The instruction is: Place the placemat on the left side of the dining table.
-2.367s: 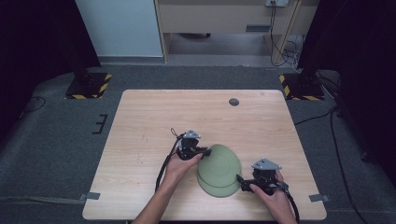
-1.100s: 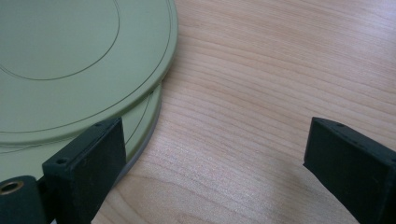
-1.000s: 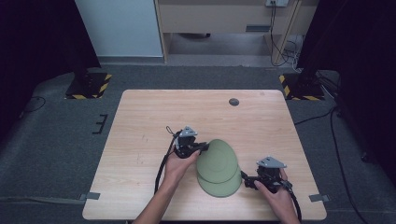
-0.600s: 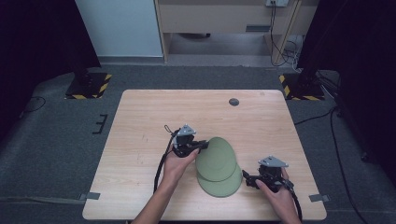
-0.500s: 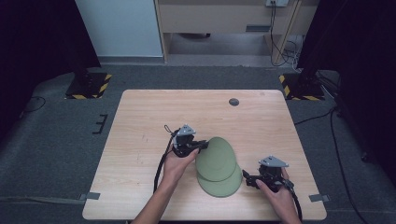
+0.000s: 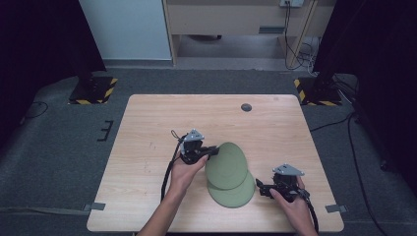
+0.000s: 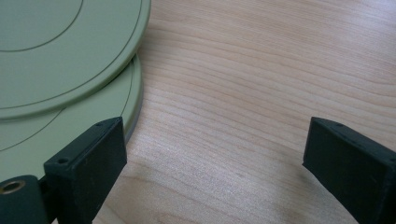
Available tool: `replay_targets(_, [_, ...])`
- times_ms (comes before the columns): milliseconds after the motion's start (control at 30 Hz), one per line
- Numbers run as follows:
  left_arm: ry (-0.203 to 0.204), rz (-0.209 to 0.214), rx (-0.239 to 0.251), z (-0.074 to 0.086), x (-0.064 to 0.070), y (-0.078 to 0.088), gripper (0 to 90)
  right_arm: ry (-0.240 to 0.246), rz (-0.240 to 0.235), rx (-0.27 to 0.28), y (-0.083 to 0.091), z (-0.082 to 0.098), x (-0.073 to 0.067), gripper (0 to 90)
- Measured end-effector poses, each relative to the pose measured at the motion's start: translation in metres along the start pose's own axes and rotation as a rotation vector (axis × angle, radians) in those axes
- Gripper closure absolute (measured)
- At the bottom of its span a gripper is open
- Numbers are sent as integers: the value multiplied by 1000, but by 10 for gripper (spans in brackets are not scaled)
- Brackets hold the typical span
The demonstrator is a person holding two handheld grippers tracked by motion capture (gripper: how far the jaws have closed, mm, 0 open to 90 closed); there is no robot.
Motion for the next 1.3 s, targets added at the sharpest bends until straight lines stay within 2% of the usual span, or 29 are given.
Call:
replay_targets(233, [18, 30, 16, -3, 1, 5, 852, -4, 2, 0, 0, 0, 2, 65])
replay_targets(400, [41, 75, 56, -11, 2, 14, 853, -15, 8, 1, 0, 0, 4, 66])
replay_targets(633, [56, 104, 85, -15, 4, 22, 853, -17, 12, 1, 1, 0, 6, 67])
replay_targets(967, [39, 102, 123, -25, 7, 35, 854, -19, 20, 0, 0, 1, 9, 69])
replay_targets(1300, [64, 85, 190, -33, -3, 55, 854, -38, 37, 7, 1, 1, 16, 71])
Point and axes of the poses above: each handheld gripper's, and its own axes: y roughly backward along the jaws, z roughly out of its underside, x roughly to its right, the point moved 2 cm from there along -y, roughly forward along the jaws, and after that the axes turned 4 degrees about y, right-handed, at the moved point
